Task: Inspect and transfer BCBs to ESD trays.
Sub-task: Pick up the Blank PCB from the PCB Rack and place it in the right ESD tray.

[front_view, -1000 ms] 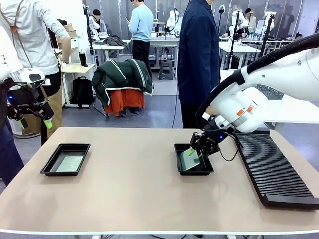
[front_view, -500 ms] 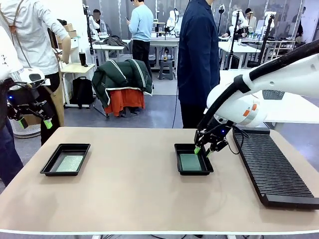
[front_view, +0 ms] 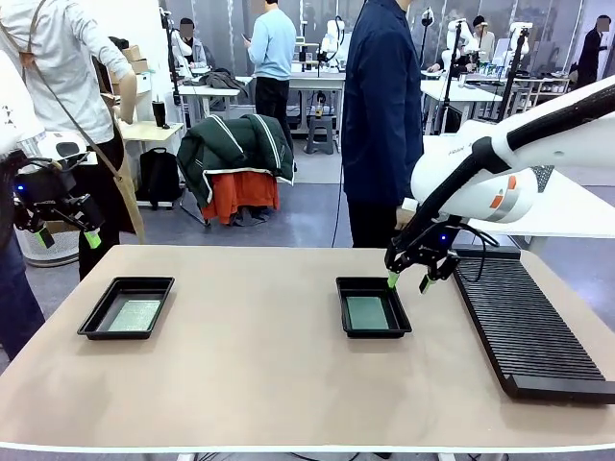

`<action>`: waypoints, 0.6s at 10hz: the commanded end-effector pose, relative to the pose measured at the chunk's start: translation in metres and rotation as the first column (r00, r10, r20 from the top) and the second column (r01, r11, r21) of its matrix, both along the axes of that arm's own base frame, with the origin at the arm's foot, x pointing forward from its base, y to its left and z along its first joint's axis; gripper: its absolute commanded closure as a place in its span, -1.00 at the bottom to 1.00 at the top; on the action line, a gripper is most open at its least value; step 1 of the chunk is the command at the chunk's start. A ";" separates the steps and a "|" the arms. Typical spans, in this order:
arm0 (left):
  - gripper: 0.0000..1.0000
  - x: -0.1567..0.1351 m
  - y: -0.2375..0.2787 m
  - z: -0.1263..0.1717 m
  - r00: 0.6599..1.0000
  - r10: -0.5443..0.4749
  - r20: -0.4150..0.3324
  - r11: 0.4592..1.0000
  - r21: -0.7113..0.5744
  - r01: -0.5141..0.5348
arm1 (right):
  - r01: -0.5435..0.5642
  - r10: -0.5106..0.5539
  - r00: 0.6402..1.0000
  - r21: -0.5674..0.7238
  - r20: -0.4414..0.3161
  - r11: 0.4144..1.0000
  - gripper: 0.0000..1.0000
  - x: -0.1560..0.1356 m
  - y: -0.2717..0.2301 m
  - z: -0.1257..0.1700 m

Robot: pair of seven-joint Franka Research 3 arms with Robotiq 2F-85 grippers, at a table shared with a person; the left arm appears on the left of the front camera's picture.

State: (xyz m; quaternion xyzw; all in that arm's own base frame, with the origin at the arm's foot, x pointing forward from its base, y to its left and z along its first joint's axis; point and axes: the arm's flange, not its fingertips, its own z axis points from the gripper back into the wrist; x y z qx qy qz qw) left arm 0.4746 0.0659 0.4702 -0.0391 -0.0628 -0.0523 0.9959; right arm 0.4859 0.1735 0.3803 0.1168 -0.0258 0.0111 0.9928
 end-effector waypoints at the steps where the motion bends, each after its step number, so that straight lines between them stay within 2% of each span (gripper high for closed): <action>1: -1.00 0.000 -0.001 -0.002 1.000 0.003 0.012 1.000 -0.001 -0.003 | 0.005 -0.006 1.000 -0.039 -0.014 0.999 -0.63 0.001 -0.003 0.004; 2: -1.00 0.000 -0.001 -0.002 1.000 0.003 0.012 1.000 -0.001 -0.003 | 0.008 -0.009 1.000 -0.043 -0.010 0.999 -0.81 0.003 -0.004 0.006; 3: -1.00 0.000 -0.001 -0.002 1.000 0.003 0.012 1.000 -0.001 -0.003 | 0.022 -0.021 1.000 -0.044 0.012 0.999 -0.77 0.008 -0.006 0.007; 6: -1.00 0.000 -0.001 -0.002 1.000 0.003 0.012 1.000 -0.001 -0.003 | -0.005 0.005 1.000 -0.010 -0.003 1.000 -0.77 0.000 -0.003 0.002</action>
